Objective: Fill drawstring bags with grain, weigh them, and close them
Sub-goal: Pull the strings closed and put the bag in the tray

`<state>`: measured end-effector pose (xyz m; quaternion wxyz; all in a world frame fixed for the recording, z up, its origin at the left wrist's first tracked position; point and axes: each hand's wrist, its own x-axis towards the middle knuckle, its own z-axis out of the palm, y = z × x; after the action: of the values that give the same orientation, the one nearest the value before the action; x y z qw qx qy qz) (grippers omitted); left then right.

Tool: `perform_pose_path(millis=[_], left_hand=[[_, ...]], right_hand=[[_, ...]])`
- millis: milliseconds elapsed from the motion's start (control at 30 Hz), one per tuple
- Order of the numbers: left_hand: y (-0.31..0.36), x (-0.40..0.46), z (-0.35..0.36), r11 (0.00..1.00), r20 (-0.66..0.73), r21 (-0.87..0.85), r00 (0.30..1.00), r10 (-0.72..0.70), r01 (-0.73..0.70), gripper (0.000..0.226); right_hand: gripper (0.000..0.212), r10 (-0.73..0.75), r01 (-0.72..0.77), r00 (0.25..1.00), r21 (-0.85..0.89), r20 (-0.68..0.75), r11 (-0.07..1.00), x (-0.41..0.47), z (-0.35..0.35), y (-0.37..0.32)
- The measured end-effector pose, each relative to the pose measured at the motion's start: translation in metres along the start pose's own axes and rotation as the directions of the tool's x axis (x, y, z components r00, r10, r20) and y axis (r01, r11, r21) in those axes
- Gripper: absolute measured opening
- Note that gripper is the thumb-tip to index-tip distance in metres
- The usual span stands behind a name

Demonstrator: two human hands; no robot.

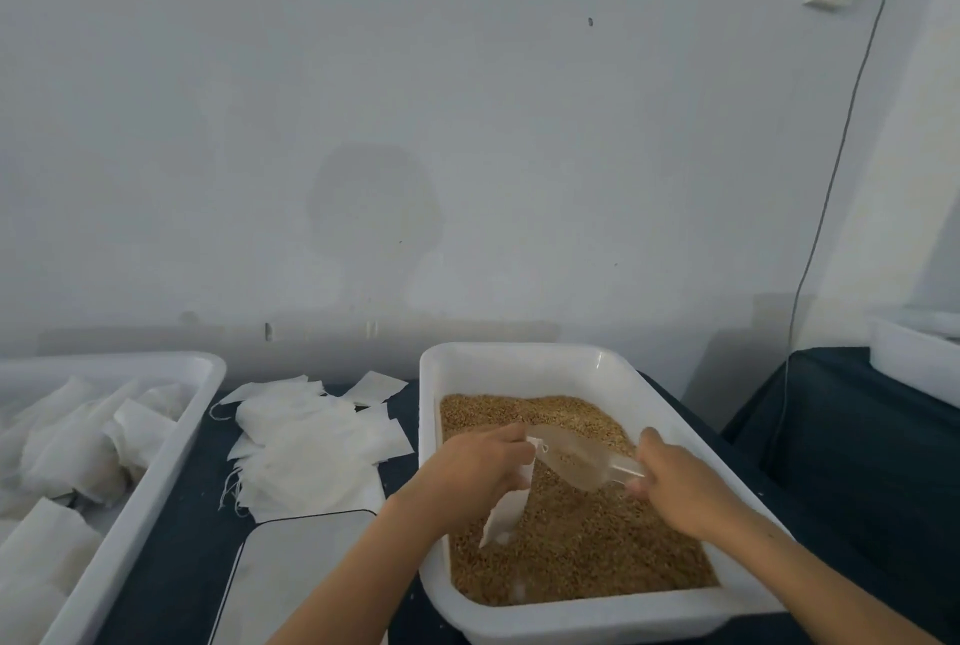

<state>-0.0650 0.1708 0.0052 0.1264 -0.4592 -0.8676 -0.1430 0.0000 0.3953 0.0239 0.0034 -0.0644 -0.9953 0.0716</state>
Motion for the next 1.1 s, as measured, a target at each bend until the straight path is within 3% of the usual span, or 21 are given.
perform_pose_path(millis=[67,200,400,600,1100], left_hand=[[-0.003,0.002,0.001,1.0,0.003,-0.002,1.0,-0.028,0.028,0.016],[-0.006,0.005,0.003,0.998,0.039,-0.023,0.997,-0.064,0.065,0.021],[-0.009,0.006,0.007,0.992,0.069,-0.037,0.991,-0.116,0.119,0.022],[-0.008,0.005,0.006,0.987,0.088,-0.067,0.986,-0.14,0.146,0.021],[-0.006,0.003,0.003,0.987,0.075,-0.091,0.989,-0.127,0.133,0.023]], right_hand=[[0.018,-0.016,0.016,1.0,-0.005,-0.023,1.0,-0.004,-0.011,0.001],[0.029,-0.049,0.047,0.997,-0.041,-0.062,0.998,-0.015,-0.045,0.004],[0.022,-0.13,0.125,0.99,-0.082,-0.056,0.989,-0.021,-0.085,0.005],[0.032,-0.228,0.175,0.964,-0.321,-0.134,0.931,-0.016,-0.088,-0.01],[0.029,-0.448,0.217,0.866,-0.639,-0.223,0.738,-0.007,-0.096,-0.036]])
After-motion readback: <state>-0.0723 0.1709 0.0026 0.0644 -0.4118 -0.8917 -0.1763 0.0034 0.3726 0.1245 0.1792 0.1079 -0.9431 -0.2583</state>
